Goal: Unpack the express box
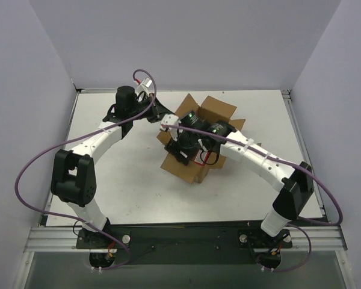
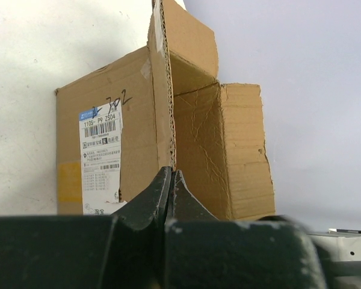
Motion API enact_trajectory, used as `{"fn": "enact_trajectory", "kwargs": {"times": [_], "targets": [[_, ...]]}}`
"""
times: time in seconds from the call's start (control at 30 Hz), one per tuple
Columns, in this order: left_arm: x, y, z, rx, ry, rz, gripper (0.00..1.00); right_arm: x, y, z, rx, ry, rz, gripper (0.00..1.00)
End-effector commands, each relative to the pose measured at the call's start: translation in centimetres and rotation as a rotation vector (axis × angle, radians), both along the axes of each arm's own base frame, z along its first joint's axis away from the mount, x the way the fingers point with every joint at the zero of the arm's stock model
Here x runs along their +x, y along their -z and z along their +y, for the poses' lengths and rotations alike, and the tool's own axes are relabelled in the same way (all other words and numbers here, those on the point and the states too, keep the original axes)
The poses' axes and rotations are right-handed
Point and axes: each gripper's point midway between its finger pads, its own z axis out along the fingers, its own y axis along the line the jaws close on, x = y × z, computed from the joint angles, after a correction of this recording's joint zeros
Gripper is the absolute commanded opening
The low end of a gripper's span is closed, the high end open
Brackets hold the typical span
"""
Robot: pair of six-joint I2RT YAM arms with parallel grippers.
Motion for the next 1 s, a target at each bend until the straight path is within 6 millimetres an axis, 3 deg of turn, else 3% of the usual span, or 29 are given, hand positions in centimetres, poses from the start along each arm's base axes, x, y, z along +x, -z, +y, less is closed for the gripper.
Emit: {"fn": "enact_trajectory", "kwargs": {"times": [0.0,0.07,0.13,0.23,0.37,0.4,0.57,0.77,0.87,0.97], "targets": [[-1.0,-3.9,-0.4,-0.038,0.035,-0.121,0.00,2.7,-10.7,-0.4,0.224,0.003,-0.106,0.64],[-0.7,-4.1,-0.4,-0.019,0.041,-0.142,0.00,4.1,-12.4,-1.2,0.266,0.064,-0.129,0.64],[-0.6,-4.5,-0.3,-0.013,0.045,-0.164,0.00,6.8,-11.5,-3.1,0.214,0.227,-0.155,0.62],[-0.5,-5.0,-0.2,-0.004,0.040,-0.195,0.00,10.2,-9.0,-5.9,0.125,0.504,-0.172,0.59],[-0.6,-4.6,0.5,0.018,-0.005,-0.189,0.00,11.9,-4.3,-6.2,0.117,0.699,-0.047,0.56],[-0.6,-4.5,0.6,0.022,-0.014,-0.184,0.00,12.3,-4.3,-5.9,0.132,0.712,-0.032,0.56],[-0.8,-3.3,1.4,0.018,-0.090,-0.122,0.00,13.3,0.1,-5.8,0.098,0.800,0.113,0.54],[-1.4,0.1,1.7,-0.037,-0.138,0.018,0.00,12.2,5.4,-5.7,0.040,0.884,0.260,0.55],[-1.5,1.8,2.2,-0.040,-0.171,0.075,0.00,11.6,7.3,-4.3,0.079,0.932,0.367,0.60],[-1.9,3.2,2.6,-0.025,-0.181,0.115,0.00,11.3,8.6,-1.8,0.142,0.905,0.479,0.60]]}}
